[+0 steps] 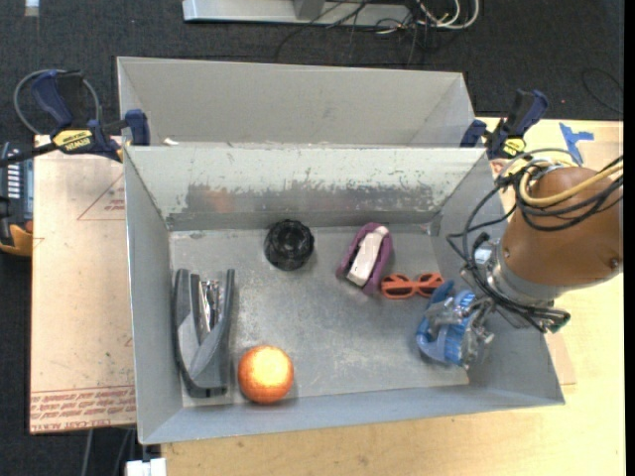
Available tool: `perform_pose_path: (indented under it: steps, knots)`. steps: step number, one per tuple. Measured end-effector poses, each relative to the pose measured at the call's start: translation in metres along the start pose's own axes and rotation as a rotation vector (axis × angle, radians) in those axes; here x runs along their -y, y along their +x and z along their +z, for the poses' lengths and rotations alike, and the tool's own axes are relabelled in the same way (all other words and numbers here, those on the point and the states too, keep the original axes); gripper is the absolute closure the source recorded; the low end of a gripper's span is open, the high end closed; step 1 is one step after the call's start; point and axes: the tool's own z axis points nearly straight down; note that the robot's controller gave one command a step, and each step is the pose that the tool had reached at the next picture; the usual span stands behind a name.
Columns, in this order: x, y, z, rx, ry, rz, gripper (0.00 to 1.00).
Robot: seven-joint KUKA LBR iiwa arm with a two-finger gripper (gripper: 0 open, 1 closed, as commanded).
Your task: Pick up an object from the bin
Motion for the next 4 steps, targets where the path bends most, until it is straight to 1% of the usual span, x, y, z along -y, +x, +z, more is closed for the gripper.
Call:
perform_pose_path:
  steps: [1,2,3,4]
  knots:
    - [0.000,0.001,-0.021,-0.001,0.002,0.003,1.00]
    - [-0.002,0.001,-0.048,-0.004,-0.004,0.005,1.00]
    - [0.000,-0.001,-0.078,0.000,0.003,0.006,1.00]
    - [-0.001,-0.002,-0.087,0.000,0.001,0.008,1.00]
